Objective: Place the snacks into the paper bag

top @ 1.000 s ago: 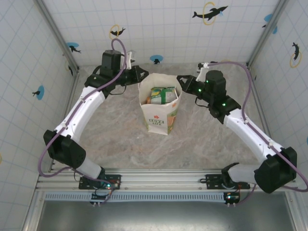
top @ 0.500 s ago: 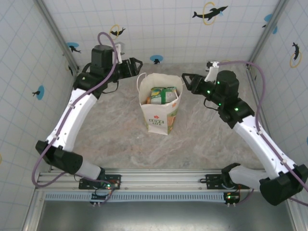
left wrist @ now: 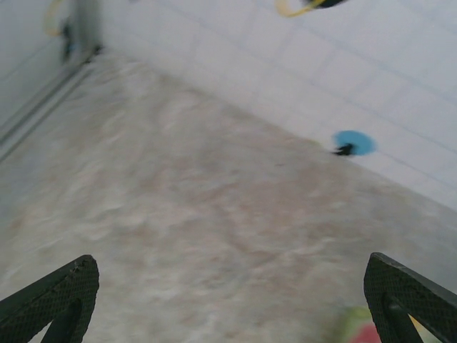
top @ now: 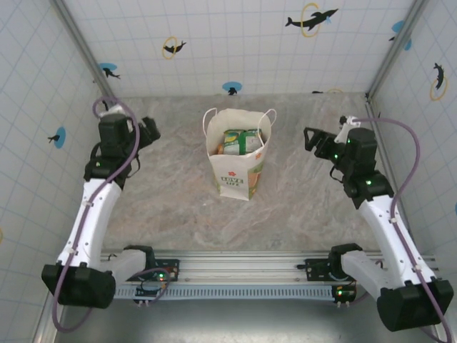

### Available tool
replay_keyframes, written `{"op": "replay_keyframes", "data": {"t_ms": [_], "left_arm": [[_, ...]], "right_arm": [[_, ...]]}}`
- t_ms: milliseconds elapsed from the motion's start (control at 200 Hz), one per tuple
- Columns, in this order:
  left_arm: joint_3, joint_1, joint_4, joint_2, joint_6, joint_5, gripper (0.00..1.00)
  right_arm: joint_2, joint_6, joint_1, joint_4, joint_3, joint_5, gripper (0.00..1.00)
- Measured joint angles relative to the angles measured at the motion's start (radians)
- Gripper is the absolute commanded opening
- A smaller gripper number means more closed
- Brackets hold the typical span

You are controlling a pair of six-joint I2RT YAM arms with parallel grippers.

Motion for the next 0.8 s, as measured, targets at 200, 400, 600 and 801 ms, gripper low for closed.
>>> {"op": "replay_keyframes", "data": {"t_ms": [200, 400, 600, 801], "left_arm": [[-0.425, 0.016, 0.306, -0.091, 0.074, -0.185, 0.98], [-0.8, 0.016, 0.709, -0.056, 0.171, -0.32, 0.98], [-0.992, 0.016, 1.056, 0.078, 0.217, -0.359, 0.98], [-1.011, 0.016, 1.537, 0.297, 0.298, -0.323, 0.98]], "right_arm": [[-0.008, -0.055, -0.097, 0.217, -0.332, 0.05, 0.98], [0.032, -0.077, -0.176, 0.517, -0.594, 0.116, 0.98], [0.166, -0.159, -0.187, 0.808, -0.727, 0.172, 0.98], [0.326, -0.244, -0.188, 1.077, -0.806, 0.206, 0.98]]}}
